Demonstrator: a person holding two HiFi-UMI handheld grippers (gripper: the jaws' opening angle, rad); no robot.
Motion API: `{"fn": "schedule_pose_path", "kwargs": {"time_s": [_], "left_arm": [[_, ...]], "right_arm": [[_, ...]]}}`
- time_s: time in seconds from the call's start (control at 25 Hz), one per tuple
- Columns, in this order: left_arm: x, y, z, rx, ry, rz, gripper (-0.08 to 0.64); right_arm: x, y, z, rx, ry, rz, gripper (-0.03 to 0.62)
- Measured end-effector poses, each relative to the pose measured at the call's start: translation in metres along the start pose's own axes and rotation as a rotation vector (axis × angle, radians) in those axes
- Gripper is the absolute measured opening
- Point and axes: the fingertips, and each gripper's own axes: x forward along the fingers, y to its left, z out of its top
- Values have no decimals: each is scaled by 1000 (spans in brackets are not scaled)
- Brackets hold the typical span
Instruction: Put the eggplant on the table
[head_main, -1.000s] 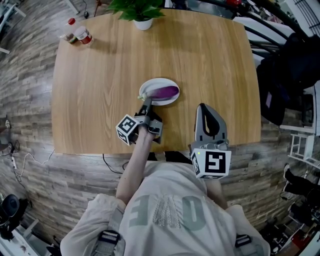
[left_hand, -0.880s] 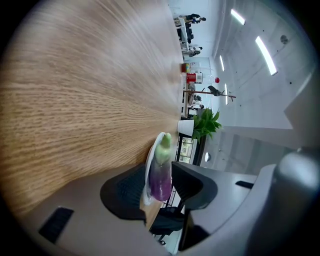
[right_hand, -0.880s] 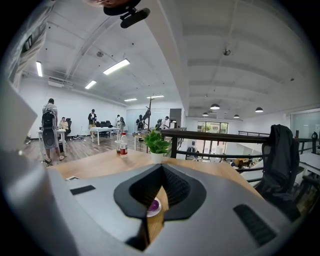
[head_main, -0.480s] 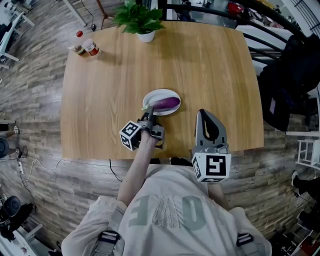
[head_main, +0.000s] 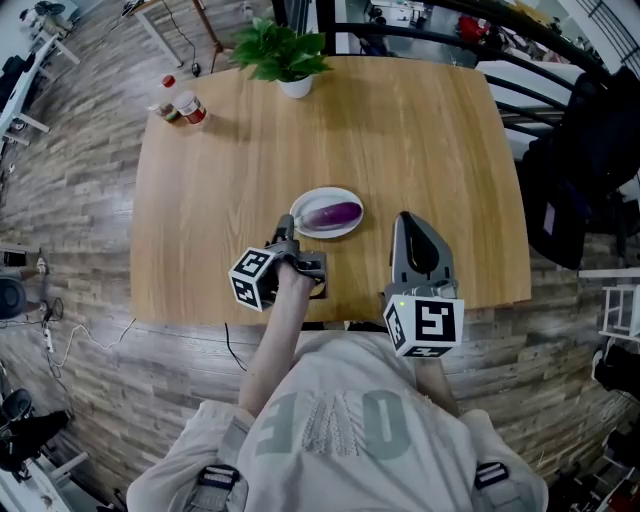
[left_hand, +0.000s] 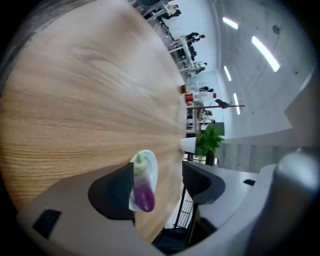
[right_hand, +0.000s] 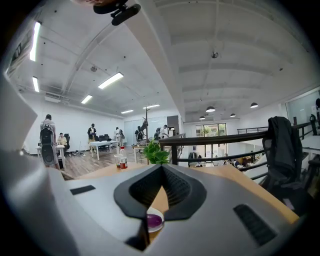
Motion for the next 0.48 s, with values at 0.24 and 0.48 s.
{"fn": "schedule_pose_path", "kwargs": {"time_s": [0.24,0.48], "left_arm": [[-62,-192,3,563,-157,-519,288],[-191,-314,-78,1625,-618,-919,287]], "right_arm": [[16,12,39,-22,-106,37,18],[18,28,78,-13,-220,80,18]]}}
